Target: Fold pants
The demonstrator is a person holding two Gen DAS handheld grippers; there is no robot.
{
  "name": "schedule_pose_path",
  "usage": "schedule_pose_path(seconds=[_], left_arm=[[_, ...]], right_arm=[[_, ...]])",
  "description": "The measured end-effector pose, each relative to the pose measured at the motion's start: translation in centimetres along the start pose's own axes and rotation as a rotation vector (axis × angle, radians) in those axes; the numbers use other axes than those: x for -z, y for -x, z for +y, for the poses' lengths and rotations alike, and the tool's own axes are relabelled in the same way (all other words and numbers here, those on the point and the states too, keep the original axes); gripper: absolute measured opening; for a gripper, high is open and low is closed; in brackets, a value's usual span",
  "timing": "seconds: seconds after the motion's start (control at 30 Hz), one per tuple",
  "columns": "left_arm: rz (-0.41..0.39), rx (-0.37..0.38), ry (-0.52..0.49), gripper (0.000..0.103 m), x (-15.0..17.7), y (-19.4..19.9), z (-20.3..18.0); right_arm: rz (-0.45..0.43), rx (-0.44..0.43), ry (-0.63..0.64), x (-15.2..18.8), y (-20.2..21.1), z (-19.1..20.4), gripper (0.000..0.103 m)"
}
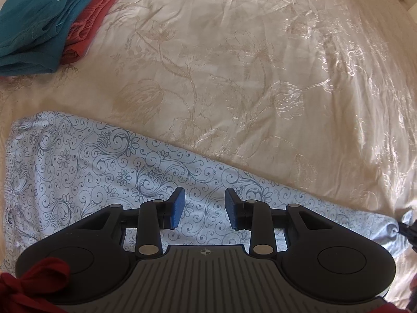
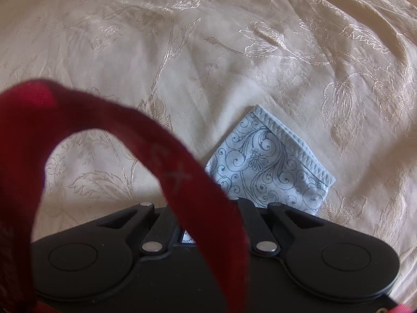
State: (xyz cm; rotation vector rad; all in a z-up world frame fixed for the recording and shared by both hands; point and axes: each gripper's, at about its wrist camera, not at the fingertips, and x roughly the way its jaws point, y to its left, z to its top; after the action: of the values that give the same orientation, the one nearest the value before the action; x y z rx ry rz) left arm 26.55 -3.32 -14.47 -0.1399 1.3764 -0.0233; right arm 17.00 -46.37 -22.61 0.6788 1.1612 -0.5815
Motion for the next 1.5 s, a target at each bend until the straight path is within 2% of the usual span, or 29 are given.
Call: schedule_pose_path(seconds=[0.17,0.27,0.43,0.67,0.9,0.93,0.97,1.03,1.07,1.23,1.5], left_arm=[[0.005,0.025,0.036,0.033,-0.8,-0.7,-0.3],[0.01,0.048,0.055,0.033,-1.3,-1.1,-0.7],[-0.006,0.067,0.093,0.033,-2.3,-1.3,-1.6],[0.029,-0.002,0.079,0.033,-3.1,-3.1,-2.4],[0.074,-0.037,0.077,0.033,-3.0,-5.1,-2.9],[0.078,-0.044,0.07,0.03,-3.1,-5.4,-3.1],[0.079,-0.053,0.064,0.022,-3.2,-5.6,-3.4],[0.062,-0.063,0.056,0.006,-3.0,-5.7,-3.5],[0.045,-0.059,0.054,0.002,-2.9,-5.5,-3.5],[-0.012,-0.044,0.062,0.001,-1.7,-4.0,-2.8],[-0.154,-0.05,-0.003,0.001,2.3,2.5,-2.5]], right_arm=[[-0.038,-0.089,-0.013,2.4,4.2,-3.4,0.008],[-0.044,-0.11,-0.041,3.4,5.7,-5.0,0.008],[-0.034,-0.119,-0.048,4.1,5.5,-5.6,0.008],[-0.023,-0.115,-0.045,5.1,5.3,-6.0,0.008],[-0.018,-0.11,-0.046,5.3,4.8,-5.9,0.008],[-0.019,-0.11,-0.045,5.3,4.8,-5.9,0.008],[-0.021,-0.109,-0.043,5.3,4.8,-5.9,0.008],[-0.025,-0.109,-0.043,5.3,4.9,-5.8,0.008],[-0.027,-0.108,-0.042,5.3,4.9,-5.8,0.008],[-0.037,-0.107,-0.044,5.5,5.1,-6.0,0.008],[-0.05,-0.104,-0.052,6.5,6.0,-6.7,0.008]])
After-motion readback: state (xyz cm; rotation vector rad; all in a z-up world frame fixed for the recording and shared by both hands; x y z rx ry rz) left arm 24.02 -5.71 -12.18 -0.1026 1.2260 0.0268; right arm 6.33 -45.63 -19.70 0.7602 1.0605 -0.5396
